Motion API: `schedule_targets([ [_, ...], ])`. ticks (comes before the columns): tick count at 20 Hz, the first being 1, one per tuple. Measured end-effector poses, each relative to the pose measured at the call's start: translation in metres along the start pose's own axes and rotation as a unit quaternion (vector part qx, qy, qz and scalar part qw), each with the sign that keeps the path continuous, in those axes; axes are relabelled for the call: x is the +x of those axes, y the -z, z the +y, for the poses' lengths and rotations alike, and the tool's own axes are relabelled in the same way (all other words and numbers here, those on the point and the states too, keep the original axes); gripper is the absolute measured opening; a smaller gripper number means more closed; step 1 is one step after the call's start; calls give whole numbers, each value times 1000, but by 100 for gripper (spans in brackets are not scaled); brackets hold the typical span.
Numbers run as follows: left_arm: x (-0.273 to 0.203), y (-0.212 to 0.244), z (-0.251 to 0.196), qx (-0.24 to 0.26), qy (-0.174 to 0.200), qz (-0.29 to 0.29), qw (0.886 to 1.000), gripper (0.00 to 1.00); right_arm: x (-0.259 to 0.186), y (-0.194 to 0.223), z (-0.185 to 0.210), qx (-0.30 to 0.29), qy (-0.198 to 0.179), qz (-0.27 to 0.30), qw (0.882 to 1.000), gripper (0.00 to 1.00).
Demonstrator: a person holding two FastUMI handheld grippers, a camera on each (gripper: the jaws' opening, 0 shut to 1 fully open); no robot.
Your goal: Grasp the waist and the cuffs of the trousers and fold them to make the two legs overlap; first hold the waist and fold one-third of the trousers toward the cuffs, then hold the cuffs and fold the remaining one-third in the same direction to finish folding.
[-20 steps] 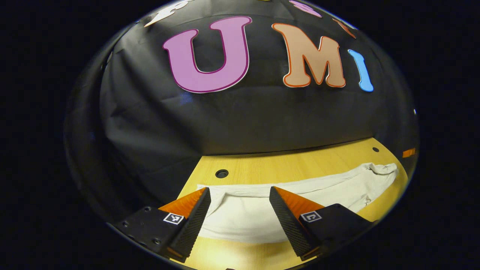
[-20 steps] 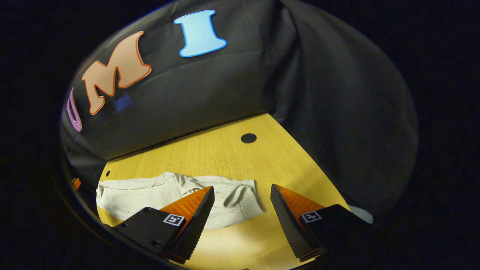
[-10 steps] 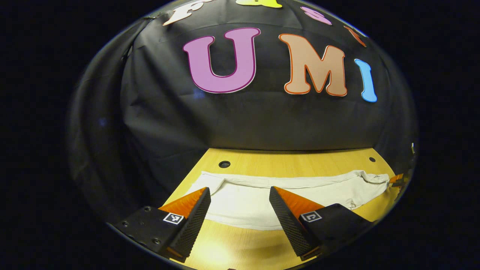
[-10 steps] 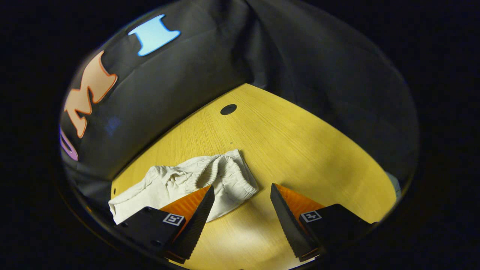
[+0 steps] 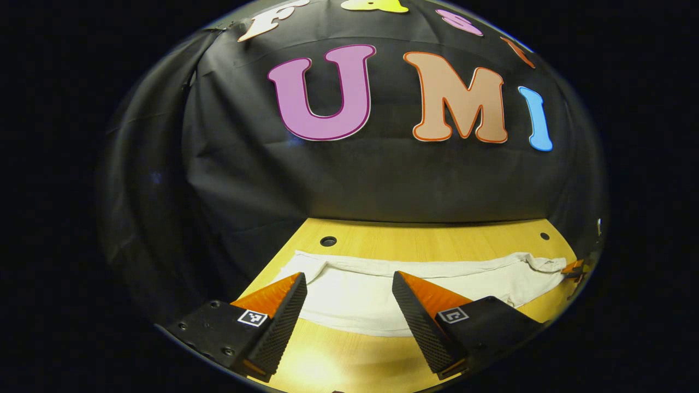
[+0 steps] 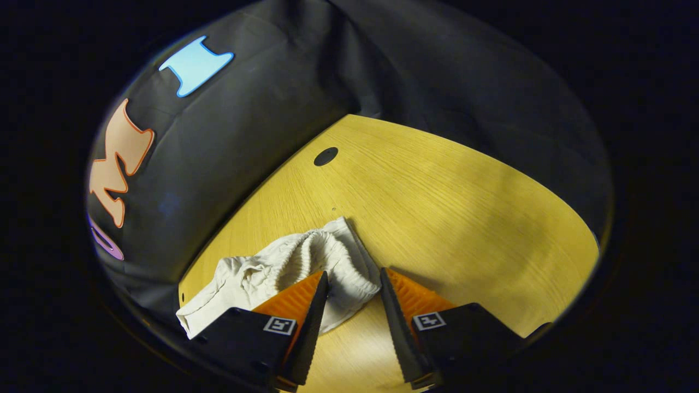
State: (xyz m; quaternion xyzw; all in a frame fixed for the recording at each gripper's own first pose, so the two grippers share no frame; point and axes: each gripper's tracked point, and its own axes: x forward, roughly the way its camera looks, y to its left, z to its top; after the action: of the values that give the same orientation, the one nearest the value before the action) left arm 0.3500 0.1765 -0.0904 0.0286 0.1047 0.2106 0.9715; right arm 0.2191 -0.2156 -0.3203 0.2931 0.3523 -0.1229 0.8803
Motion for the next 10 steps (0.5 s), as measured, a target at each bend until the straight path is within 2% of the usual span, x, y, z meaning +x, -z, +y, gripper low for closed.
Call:
schedule_targets([
  [1, 0, -1, -4, 0, 1, -1, 1000, 96, 0, 2, -2, 4, 4, 4, 1000, 57],
  [2, 1, 0, -8, -1, 3, -1, 1000, 96, 3, 1, -3, 14, 4, 9, 1000, 44],
  [3, 1, 0, -10, -2, 3, 0, 1000, 96, 5, 1, -2, 29, 3, 15, 999, 38],
  [5, 2, 0, -14, -7, 4, 2, 1000, 96, 8, -3, -1, 44, -2, 11, 999, 17],
  [7, 3, 4, -15, -11, 5, 5, 1000, 96, 2, -5, 0, 29, -4, -1, 1000, 13],
  [8, 1, 5, -14, -12, 6, 6, 1000, 96, 0, -8, 1, 20, -4, -9, 1000, 7],
  [10, 0, 4, -12, -11, 6, 5, 1000, 96, -5, -15, 5, 9, 1, -27, 1000, 10],
])
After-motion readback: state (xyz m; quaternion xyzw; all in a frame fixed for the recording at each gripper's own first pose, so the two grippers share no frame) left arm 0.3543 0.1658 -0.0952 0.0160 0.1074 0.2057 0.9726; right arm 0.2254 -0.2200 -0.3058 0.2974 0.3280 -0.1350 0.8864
